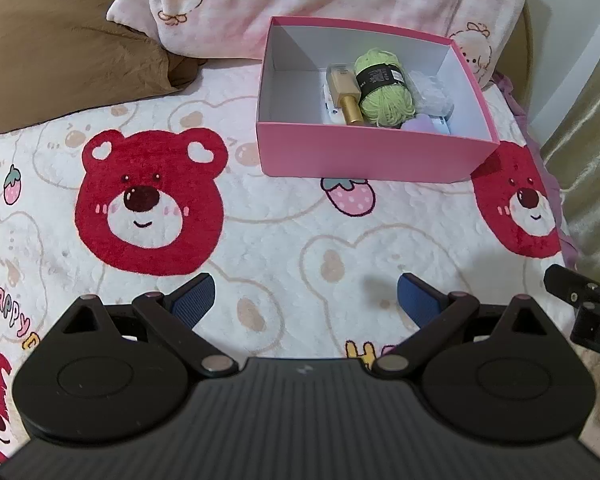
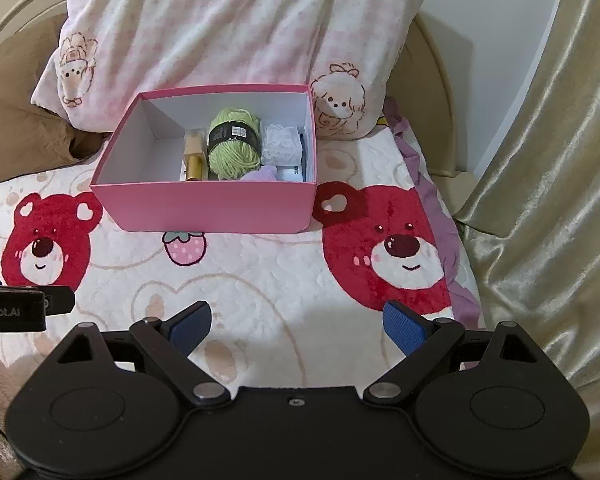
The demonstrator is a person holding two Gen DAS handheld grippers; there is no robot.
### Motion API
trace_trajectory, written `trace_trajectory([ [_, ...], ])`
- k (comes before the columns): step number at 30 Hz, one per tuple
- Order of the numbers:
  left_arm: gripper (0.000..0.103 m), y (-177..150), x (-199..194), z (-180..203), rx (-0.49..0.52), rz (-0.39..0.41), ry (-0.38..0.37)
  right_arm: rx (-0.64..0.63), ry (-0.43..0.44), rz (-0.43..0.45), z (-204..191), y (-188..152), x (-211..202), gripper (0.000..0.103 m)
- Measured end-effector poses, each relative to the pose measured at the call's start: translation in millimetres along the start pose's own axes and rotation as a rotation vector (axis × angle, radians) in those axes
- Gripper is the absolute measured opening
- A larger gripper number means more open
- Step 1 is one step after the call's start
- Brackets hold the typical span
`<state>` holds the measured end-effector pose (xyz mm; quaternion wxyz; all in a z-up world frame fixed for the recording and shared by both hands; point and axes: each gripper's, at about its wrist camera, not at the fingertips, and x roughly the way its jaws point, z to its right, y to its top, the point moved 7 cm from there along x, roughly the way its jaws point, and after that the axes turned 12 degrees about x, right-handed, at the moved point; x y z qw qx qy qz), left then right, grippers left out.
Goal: Organize objects
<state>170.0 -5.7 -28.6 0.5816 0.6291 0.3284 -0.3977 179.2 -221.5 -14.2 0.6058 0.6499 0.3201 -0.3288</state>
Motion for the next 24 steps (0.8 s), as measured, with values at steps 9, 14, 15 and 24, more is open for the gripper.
trace_trajectory([
  [9,0.099,0.2,-0.4,1.2,-0.001,0.001,0.000,-0.001,-0.002,0.000,0.0,-0.3,-0.3,0.095],
  [14,0.103,-1.6,2.1,-0.5,0.003,-0.004,0.016,-0.003,-0.004,-0.002,0.4,0.1,-0.2,0.095],
  [15,0.103,-1.8,2.6,-1.0,0.005,-0.006,0.018,-0.003,-0.005,-0.002,0.8,0.2,-0.1,0.095],
  [24,0.103,0.2,2.6,-3.4,0.006,-0.008,0.018,-0.009,-0.007,-0.004,2.3,-0.3,-0.1,0.095],
])
